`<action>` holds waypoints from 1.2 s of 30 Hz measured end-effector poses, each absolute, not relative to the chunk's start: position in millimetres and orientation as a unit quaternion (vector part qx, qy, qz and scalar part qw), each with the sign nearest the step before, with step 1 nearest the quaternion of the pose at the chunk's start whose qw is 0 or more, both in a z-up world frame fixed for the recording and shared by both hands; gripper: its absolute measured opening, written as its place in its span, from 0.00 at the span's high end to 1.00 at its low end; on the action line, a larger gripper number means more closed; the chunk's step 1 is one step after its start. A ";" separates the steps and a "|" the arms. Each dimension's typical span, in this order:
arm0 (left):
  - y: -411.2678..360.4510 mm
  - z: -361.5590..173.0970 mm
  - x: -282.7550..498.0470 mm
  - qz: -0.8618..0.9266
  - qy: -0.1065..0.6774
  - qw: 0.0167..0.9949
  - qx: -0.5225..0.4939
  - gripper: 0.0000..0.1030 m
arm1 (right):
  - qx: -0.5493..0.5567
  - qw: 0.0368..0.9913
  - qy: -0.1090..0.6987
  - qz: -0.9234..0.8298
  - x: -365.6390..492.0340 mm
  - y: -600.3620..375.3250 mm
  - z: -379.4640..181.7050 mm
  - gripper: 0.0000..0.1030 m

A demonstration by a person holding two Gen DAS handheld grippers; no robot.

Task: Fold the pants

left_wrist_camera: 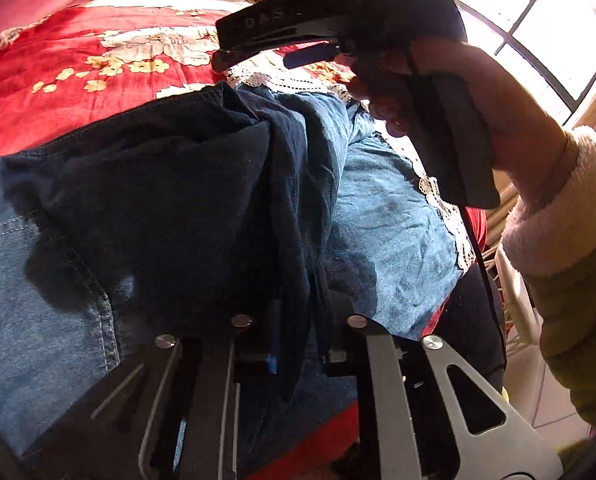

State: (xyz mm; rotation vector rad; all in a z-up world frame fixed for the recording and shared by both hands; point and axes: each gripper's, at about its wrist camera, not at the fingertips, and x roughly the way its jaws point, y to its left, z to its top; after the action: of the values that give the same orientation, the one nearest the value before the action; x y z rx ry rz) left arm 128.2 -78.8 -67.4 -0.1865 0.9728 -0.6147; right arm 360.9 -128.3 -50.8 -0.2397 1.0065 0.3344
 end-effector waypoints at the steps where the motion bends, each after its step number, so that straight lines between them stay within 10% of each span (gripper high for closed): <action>1: -78.2 -70.0 128.5 -0.291 0.461 0.833 -0.093 0.96 | -0.112 0.853 0.486 0.154 367.7 -127.3 -54.9 0.20; 8: -70.2 -73.5 131.3 -0.300 0.461 0.828 -0.111 0.98 | -0.129 0.842 0.511 0.116 392.6 -116.6 -74.4 0.30; 14: -63.6 -69.1 129.9 -0.297 0.458 0.830 -0.116 0.99 | -0.125 0.852 0.493 0.127 384.8 -125.1 -66.8 0.88; 27: -45.6 -36.5 122.0 -0.280 0.427 0.854 -0.100 1.00 | 0.120 0.902 0.388 0.148 270.3 -289.7 27.3 0.92; 36: -82.7 -39.8 96.0 -0.293 0.419 0.859 -0.024 0.98 | 0.163 0.891 0.406 0.125 173.2 -348.5 -13.0 0.92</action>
State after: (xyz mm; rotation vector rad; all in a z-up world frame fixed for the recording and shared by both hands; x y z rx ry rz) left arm 96.0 -82.7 -39.8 -0.0497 0.8805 -0.6142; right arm 173.2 -348.5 -13.0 0.3377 0.8419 0.2592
